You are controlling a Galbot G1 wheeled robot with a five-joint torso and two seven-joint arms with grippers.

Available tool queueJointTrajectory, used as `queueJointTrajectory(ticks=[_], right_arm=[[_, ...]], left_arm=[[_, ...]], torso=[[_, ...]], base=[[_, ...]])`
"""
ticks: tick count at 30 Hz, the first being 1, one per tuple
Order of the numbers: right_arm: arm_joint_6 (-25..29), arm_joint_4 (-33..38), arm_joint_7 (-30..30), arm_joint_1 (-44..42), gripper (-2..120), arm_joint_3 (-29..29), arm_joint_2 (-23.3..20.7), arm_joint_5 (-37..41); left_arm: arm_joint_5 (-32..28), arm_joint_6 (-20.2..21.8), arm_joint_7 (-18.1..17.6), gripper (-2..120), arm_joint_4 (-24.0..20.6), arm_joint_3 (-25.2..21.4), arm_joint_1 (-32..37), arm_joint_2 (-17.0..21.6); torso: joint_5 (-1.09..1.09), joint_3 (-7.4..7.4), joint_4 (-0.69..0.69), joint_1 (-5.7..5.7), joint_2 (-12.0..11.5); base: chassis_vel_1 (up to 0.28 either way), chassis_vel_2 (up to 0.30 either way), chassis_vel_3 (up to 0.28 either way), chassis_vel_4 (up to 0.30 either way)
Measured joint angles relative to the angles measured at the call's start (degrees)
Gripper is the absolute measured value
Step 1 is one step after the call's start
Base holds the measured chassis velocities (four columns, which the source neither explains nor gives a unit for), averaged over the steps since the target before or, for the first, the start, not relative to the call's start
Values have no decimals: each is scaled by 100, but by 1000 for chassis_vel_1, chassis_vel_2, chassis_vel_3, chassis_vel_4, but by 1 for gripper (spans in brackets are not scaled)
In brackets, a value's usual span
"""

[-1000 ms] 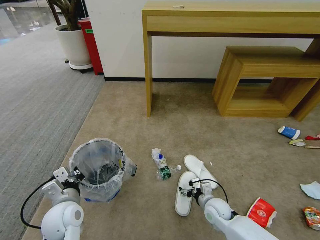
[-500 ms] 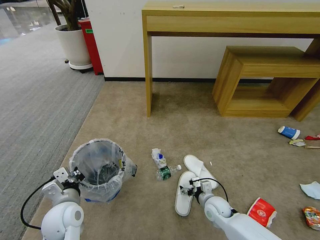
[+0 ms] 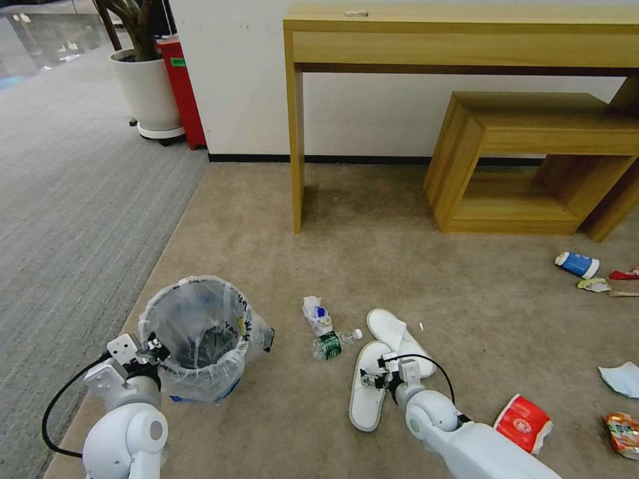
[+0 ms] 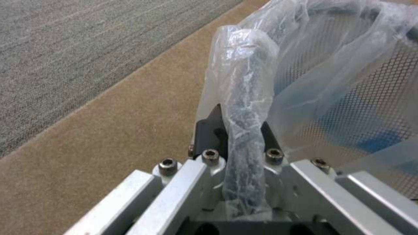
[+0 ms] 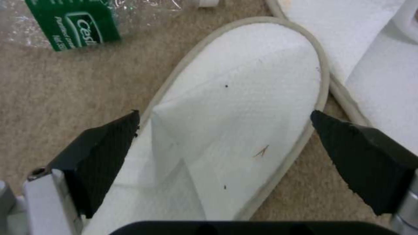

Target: Pick up the trash bin and place the garbage on the floor into it.

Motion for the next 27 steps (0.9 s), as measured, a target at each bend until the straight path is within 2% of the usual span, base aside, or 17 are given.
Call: queueJointTrajectory(ticks=[27], right_arm=[[79,-409,172,170,100,-216,170,-170]], left_arm=[[-27,-121,44,2,22,7,22,28]], torso=[[0,0,0,0,0]], base=[[0,0,0,0]])
